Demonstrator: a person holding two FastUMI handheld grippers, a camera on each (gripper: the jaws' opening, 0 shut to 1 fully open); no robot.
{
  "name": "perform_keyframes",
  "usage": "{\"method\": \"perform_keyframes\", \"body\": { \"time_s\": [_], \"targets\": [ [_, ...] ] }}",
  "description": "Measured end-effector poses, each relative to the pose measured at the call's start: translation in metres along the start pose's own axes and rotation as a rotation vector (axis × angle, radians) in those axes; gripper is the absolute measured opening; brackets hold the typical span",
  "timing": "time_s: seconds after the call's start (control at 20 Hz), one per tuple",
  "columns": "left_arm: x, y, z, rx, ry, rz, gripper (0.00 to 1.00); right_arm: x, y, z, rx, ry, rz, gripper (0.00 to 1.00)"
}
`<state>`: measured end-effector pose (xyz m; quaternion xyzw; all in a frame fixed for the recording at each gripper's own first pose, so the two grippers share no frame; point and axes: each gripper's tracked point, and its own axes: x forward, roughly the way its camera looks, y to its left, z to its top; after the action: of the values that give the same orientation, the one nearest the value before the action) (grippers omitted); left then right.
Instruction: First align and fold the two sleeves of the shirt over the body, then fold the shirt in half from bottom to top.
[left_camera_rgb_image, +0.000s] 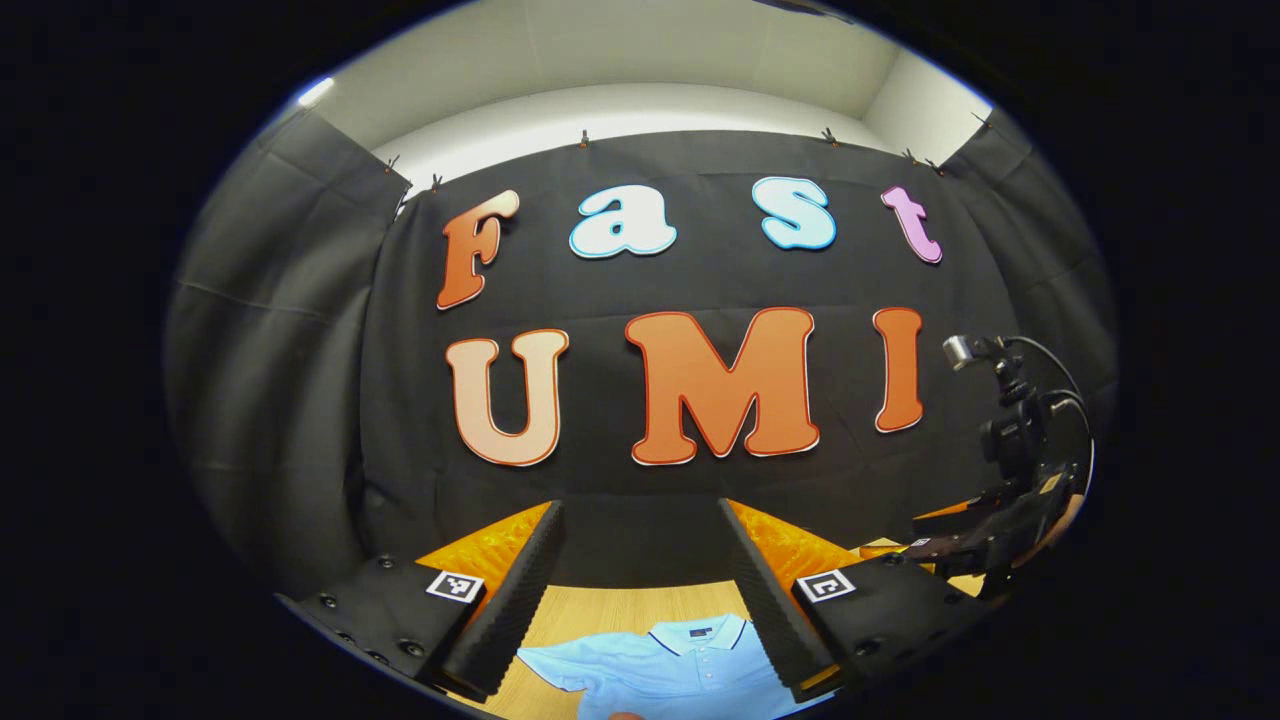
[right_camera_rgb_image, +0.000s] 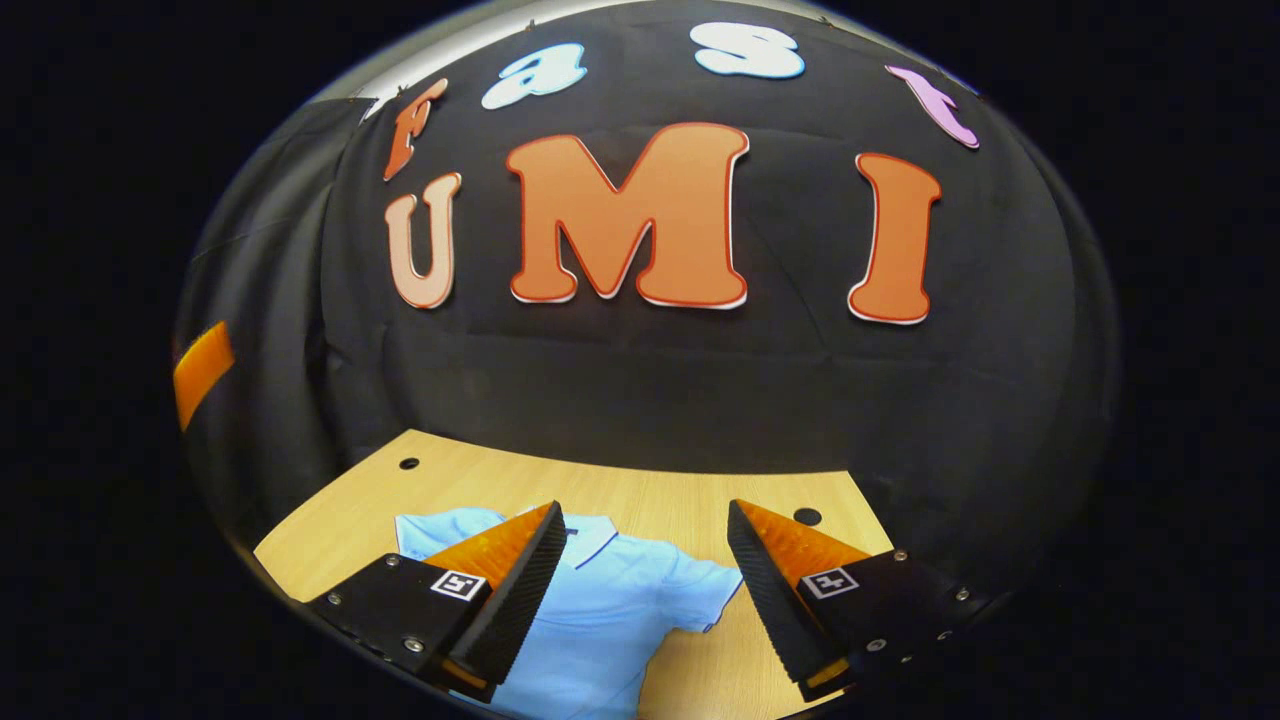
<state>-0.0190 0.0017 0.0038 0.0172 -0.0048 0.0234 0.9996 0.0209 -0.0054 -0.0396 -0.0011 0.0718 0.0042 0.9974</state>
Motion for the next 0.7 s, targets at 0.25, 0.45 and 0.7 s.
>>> {"method": "perform_keyframes", "body": {
  "time_s": [0.25,0.45,0.7],
  "targets": [
    [-0.007,0.002,-0.005,0.019,0.023,0.019,0.98,0.027,-0.025,-0.048,0.015,0.197,-0.047,0.99],
    [-0.015,0.008,-0.010,0.060,0.042,0.061,0.98,0.051,-0.039,-0.088,-0.002,0.358,-0.052,0.99],
    [-0.024,0.015,-0.008,0.098,0.046,0.131,1.00,0.082,-0.043,-0.138,-0.024,0.505,-0.021,0.96]
  ]
}}
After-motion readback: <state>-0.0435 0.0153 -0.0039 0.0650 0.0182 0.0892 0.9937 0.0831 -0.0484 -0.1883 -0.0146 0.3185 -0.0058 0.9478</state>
